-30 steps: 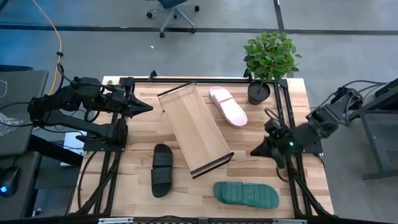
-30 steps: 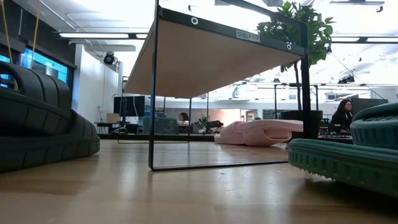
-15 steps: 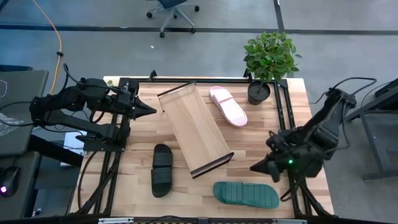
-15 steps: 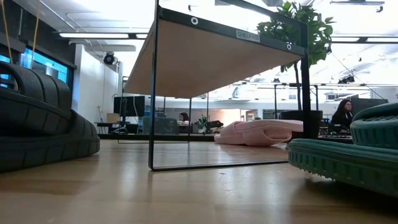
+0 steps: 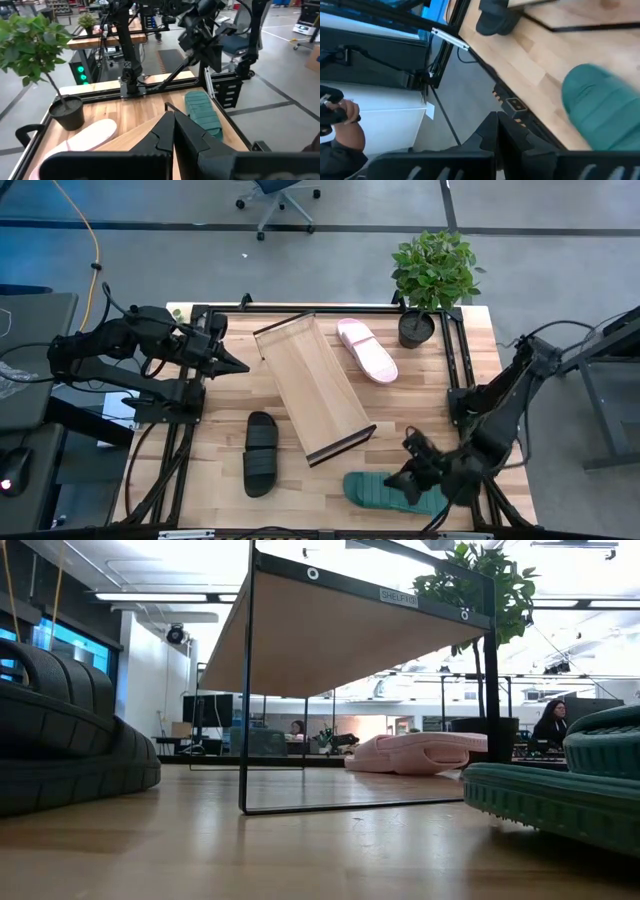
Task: Pick and place slides into the shelf
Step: Put the blue pair of slides on the shelf
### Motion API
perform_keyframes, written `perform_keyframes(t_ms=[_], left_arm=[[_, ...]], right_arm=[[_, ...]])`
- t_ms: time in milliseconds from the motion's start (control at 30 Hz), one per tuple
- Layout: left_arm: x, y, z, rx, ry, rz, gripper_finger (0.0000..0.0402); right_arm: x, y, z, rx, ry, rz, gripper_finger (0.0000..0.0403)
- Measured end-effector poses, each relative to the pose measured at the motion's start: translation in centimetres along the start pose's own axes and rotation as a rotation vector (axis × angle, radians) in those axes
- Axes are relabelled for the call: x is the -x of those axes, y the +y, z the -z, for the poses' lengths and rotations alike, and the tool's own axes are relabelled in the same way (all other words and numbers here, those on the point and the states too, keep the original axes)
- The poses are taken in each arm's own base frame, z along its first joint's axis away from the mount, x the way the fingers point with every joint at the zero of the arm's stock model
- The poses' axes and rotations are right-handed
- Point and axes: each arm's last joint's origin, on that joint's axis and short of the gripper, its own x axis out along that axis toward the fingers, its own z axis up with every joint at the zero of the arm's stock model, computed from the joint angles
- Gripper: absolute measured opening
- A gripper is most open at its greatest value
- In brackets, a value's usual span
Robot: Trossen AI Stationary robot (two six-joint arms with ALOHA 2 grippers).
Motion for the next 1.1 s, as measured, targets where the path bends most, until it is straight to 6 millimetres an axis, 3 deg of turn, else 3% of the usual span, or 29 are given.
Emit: perform_keyframes(t_ms=[200, 533, 800, 1100], left_arm=[[0.0, -0.1, 0.2, -0.011, 0.021, 0.033, 0.0001], [0.0, -0.1, 0.3, -0.033, 0.028, 0.042, 0.0001], [0.0, -0.1, 0.3, -0.035, 0.028, 0.041, 0.0001], [0.0, -0.1, 0.3, -0.035, 0.028, 0.041, 0.0001]], right_arm=[[-2.0, -0.4, 2.6, 0.004, -0.142, -0.014, 0.0], [1.6, -2.8, 5.9, -0.073, -0.314, -0.012, 0.0], [2.7, -4.3, 6.5, -0.166, -0.31, 0.052, 0.0], [2.0, -5.0, 6.3, -0.208, -0.278, 0.11, 0.0]])
